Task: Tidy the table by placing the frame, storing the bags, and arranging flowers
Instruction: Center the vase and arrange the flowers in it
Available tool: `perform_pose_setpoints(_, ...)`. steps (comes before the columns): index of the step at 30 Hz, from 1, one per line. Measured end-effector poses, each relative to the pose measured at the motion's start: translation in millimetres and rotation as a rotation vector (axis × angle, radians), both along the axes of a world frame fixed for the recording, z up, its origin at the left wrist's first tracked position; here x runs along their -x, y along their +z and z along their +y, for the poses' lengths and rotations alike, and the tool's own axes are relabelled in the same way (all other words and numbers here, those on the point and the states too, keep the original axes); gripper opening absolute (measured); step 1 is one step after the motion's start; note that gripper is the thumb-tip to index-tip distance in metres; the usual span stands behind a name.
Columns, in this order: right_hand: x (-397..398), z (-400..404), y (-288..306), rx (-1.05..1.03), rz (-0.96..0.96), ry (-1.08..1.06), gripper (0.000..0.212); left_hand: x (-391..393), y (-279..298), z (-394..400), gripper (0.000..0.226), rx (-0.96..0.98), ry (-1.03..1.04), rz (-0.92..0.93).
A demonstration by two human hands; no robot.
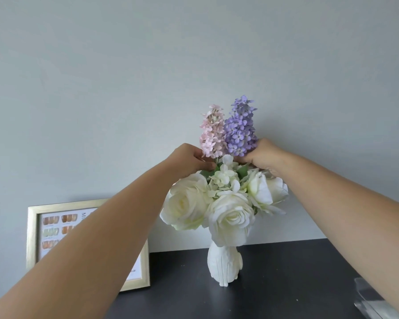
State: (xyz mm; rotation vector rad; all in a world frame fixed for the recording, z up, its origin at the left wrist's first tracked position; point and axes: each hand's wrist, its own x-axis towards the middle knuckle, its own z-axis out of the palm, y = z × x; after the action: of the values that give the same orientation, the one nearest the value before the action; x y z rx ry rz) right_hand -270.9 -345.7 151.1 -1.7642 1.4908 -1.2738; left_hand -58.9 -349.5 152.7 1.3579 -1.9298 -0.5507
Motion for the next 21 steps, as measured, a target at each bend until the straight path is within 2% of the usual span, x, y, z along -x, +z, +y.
perform_pose_setpoints(2, -3, -1, 2, -0.016, 0.068, -0.025, 0.015, 5, -1, 1, 0.025, 0.015, -0.006, -0.034)
perform_pose_setpoints(4, -6, -1, 7, -0.037, 0.160, -0.070, 0.022, 8, -2, 1, 0.020, 0.033, 0.007, -0.093)
perform_pose_setpoints(8, -12, 1, 12, -0.034, 0.262, -0.073, 0.028, 12, -3, 3, 0.037, 0.033, 0.124, -0.264)
perform_pose_setpoints(11, -14, 1, 14, -0.025, 0.371, -0.086, 0.032, 13, -4, 4, 0.035, 0.023, 0.210, -0.371)
perform_pose_setpoints(16, -6, 11, 13, -0.046, 0.274, -0.028, 0.019, 7, -3, 6, 0.039, 0.061, 0.235, -0.375)
perform_pose_setpoints(18, 7, 23, 12, -0.046, 0.247, 0.023, 0.007, -5, -2, 11, 0.029, 0.114, 0.245, -0.362)
perform_pose_setpoints(20, 28, 35, 5, -0.052, 0.141, -0.022, 0.023, -25, -2, 15, 0.012, 0.145, 0.236, -0.252)
perform_pose_setpoints(21, 38, 42, -1, -0.048, 0.063, -0.045, 0.027, -35, -4, 19, 0.018, 0.146, 0.209, -0.121)
